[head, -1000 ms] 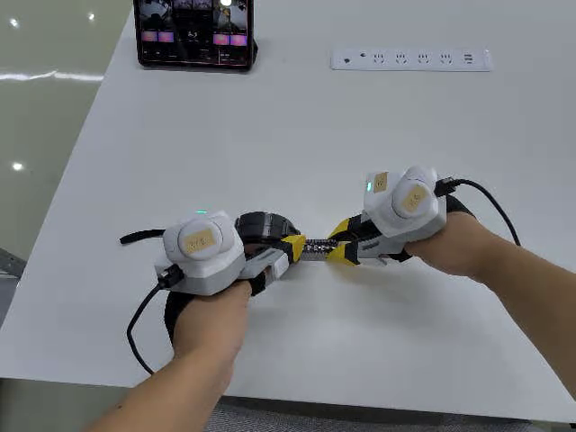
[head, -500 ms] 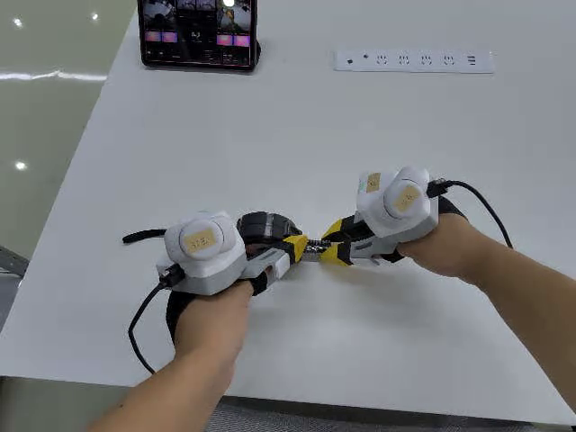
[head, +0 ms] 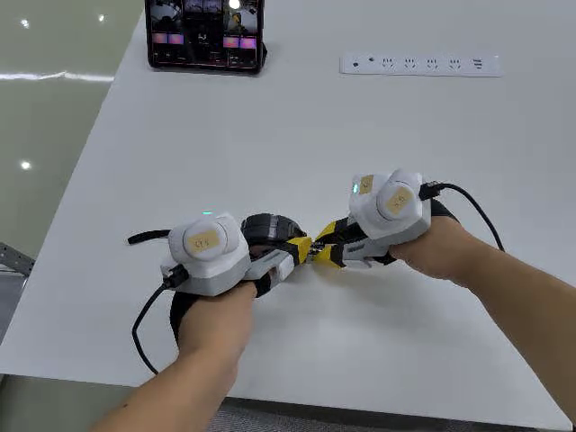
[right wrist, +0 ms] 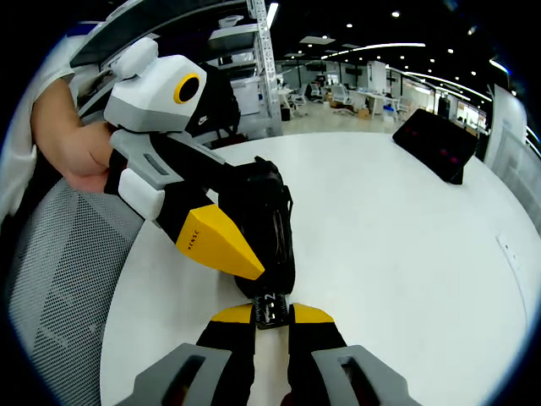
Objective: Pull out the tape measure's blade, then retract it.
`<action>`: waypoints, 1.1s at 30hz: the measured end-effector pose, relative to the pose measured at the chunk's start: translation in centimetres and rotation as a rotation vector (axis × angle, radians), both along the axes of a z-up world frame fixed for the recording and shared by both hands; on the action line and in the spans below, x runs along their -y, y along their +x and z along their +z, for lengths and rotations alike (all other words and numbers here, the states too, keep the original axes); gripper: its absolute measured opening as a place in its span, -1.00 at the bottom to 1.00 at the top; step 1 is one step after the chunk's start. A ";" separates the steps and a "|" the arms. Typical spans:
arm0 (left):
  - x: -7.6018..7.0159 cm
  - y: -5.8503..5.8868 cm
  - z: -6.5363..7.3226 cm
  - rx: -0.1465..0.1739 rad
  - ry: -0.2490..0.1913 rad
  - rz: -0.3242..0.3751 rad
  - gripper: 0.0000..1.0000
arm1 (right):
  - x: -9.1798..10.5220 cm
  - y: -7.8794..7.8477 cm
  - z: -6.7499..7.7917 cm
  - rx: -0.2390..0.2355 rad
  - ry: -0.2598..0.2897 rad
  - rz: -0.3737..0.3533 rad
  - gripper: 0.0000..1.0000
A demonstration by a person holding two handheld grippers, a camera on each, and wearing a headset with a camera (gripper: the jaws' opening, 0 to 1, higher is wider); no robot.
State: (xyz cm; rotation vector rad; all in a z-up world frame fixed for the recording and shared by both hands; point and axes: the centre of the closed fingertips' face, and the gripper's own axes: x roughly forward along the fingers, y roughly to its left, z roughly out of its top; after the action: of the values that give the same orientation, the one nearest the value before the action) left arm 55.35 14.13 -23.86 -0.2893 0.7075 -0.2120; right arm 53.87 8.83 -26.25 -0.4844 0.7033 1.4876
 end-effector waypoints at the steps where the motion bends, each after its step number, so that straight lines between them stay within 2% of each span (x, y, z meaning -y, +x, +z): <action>1: 0.0 0.0 0.0 0.001 0.000 -0.001 0.15 | -0.1 0.0 0.0 0.000 0.001 0.002 -0.79; 21: 0.1 0.0 0.1 0.005 -0.005 -0.006 0.17 | -0.5 -0.1 -0.2 -0.005 0.005 0.016 -0.77; 25: 0.1 0.0 0.2 -0.015 -0.013 -0.015 0.18 | -0.5 0.0 -0.1 -0.009 0.000 0.005 -0.75; 29: 0.1 0.0 0.1 -0.035 -0.001 -0.022 0.19 | -0.4 -0.1 0.0 -0.004 -0.004 0.004 -0.73; 33: 0.4 -0.3 0.1 -0.043 0.015 -0.048 0.23 | -0.1 0.3 0.1 0.008 -0.010 -0.014 -0.61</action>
State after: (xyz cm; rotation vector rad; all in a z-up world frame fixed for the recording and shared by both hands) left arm 55.02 13.75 -23.79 -0.2634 0.7592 -0.2469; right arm 54.12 8.90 -26.16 -0.4916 0.7065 1.4693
